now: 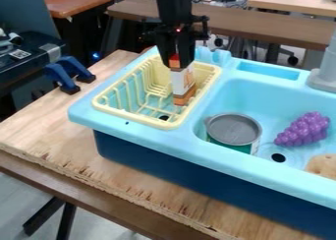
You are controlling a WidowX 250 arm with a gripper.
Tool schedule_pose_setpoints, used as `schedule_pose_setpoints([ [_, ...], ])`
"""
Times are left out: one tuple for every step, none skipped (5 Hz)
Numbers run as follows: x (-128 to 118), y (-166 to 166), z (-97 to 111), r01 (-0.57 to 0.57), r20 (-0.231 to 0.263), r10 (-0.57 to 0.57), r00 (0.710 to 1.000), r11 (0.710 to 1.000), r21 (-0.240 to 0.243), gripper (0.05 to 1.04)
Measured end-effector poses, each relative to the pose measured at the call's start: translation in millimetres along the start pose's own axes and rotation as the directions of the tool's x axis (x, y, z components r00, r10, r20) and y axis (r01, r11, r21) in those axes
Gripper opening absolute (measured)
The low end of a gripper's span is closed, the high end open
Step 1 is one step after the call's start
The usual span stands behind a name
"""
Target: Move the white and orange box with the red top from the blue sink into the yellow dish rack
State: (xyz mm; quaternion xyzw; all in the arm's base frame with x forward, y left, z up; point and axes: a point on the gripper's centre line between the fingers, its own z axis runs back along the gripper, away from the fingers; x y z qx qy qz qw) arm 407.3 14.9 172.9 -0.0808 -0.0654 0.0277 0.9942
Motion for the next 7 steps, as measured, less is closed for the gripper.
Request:
schedule_pose_setpoints([
  [1, 1, 5, -0.001, 0.006, 0.001, 1.0, 1.0, -0.016, 0.764],
  [3, 1, 4, -0.034, 0.013, 0.035, 0.999, 0.999, -0.033, 0.999],
  [1, 1, -7, -0.048, 0.011, 0.048, 0.999, 0.998, -0.047, 1.007],
  [-2, -2, -4, -0.04, 0.025, 0.042, 0.999, 0.998, -0.053, 1.005],
  [-8, -9, 14, -0.022, 0.105, 0.029, 0.994, 0.998, -0.067, 1.005],
  [-14, -24, 31, 0.009, 0.188, 0.008, 0.982, 0.996, -0.089, 1.005],
  [-25, -42, 41, 0.037, 0.155, -0.029, 0.988, 0.998, -0.051, 1.005],
])
